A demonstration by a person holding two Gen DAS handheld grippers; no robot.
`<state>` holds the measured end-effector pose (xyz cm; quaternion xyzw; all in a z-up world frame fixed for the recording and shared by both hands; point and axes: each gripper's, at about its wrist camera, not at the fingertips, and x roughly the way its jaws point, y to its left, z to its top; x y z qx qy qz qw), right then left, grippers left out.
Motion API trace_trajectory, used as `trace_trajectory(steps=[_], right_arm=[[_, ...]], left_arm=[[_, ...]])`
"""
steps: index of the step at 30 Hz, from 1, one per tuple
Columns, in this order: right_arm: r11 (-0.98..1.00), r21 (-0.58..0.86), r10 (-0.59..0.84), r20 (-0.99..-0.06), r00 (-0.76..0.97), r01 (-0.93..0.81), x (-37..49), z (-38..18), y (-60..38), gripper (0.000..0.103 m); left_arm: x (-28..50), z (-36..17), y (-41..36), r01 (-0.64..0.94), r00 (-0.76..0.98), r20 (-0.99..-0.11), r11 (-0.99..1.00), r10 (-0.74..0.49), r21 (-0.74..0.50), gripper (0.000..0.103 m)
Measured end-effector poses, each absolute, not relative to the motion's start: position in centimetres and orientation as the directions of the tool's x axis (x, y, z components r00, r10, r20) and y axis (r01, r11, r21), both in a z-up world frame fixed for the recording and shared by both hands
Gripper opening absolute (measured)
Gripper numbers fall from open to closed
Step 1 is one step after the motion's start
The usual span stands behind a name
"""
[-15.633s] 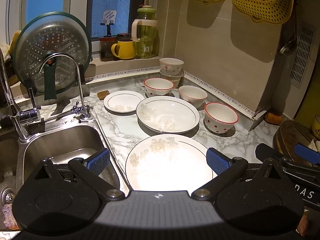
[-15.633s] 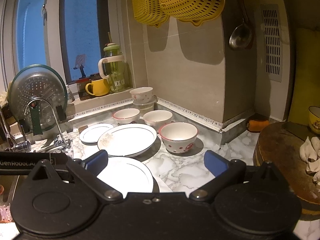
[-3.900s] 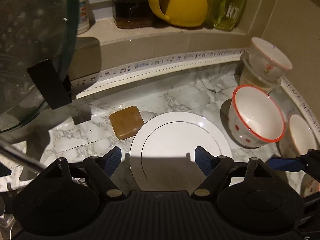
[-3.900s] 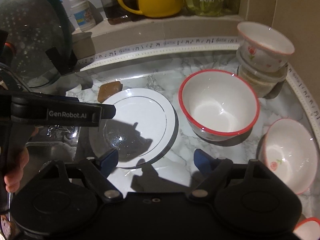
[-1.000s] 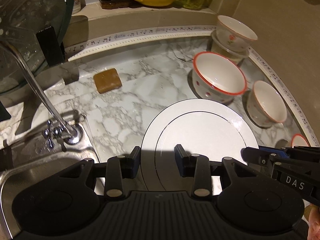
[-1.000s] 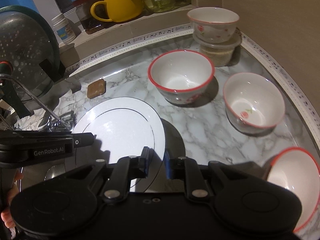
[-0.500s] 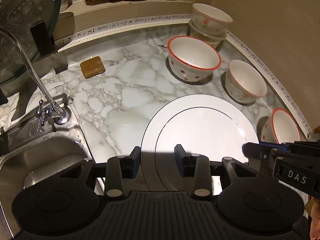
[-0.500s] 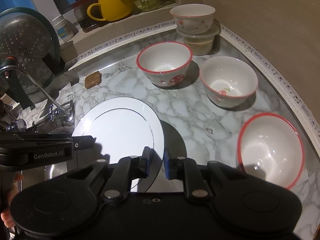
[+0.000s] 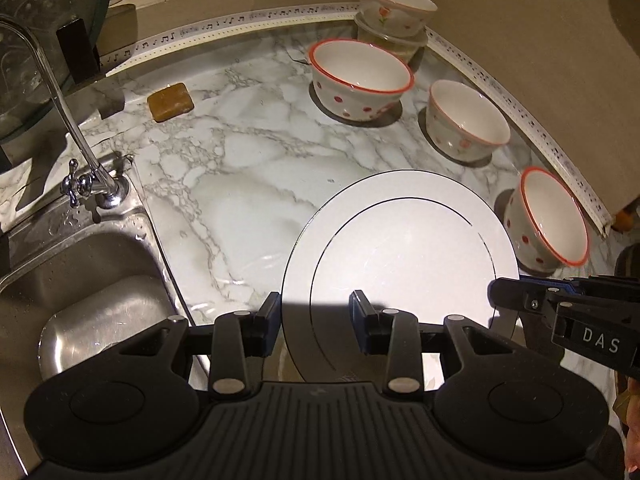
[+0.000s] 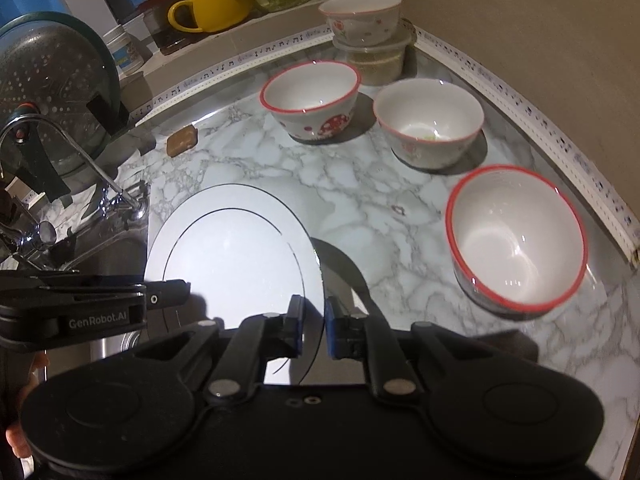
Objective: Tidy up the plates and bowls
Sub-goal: 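Lower the small white plate onto the floral plate with both grippers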
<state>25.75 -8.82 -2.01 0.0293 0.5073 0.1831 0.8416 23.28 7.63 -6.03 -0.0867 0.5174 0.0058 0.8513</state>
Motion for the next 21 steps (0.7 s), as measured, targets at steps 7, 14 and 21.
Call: trace_trajectory(steps=[7, 14, 21], right_arm=[[0.935, 0.242, 0.331, -0.853, 0.402, -0.258, 24.3, -2.5, -9.6, 0.012], [0.939, 0.263, 0.331, -0.863, 0.381, -0.22, 23.1, -3.5, -10.6, 0.012], [0.943, 0.253, 0.319, -0.871, 0.373, -0.215, 22.7, -4.1, -10.8, 0.012]], left_arm=[[22.2, -6.6, 6.7, -0.072, 0.447, -0.89, 0.989, -0.084, -0.13, 0.035], [21.3, -7.3, 5.5, -0.035, 0.434, -0.897, 0.994, -0.082, -0.108, 0.035], [20.9, -8.3, 4.8, -0.015, 0.409, -0.909, 0.995, -0.081, -0.096, 0.035]])
